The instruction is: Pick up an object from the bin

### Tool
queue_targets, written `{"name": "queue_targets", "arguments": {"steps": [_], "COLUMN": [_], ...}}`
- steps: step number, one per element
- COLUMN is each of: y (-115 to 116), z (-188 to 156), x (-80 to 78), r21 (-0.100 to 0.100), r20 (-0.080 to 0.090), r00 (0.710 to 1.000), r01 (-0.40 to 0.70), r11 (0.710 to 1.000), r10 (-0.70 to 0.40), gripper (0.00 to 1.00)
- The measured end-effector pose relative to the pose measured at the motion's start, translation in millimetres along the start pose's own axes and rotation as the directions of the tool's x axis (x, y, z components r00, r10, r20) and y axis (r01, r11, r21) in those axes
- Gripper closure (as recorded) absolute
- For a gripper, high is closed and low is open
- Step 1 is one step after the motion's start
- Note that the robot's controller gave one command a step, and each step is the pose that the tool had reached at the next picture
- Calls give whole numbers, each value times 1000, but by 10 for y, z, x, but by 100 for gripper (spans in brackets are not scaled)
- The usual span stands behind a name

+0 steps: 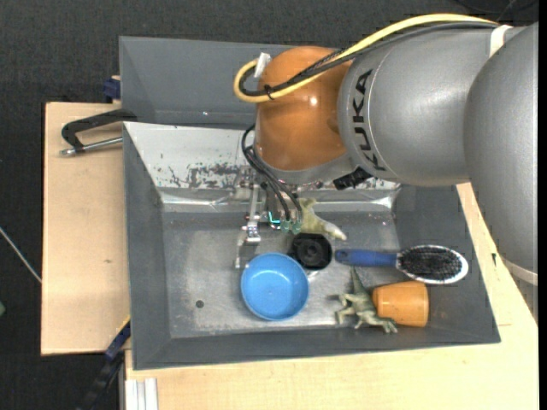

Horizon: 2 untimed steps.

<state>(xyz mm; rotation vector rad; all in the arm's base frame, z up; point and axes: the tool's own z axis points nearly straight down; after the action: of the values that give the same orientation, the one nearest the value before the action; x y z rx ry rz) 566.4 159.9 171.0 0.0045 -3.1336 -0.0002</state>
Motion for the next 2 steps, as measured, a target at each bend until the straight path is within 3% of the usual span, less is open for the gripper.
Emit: {"name": "queue_targets", "arguments": {"steps": [1,2], "y": [-706,-934], "z": [991,692], "x": [355,366], "r21": [-1,1], "r20": [18,16], "r00": [977,990], "r01": [213,143], "r11": [977,990], "r10": [-213,-143], "gripper": [0,0]}}
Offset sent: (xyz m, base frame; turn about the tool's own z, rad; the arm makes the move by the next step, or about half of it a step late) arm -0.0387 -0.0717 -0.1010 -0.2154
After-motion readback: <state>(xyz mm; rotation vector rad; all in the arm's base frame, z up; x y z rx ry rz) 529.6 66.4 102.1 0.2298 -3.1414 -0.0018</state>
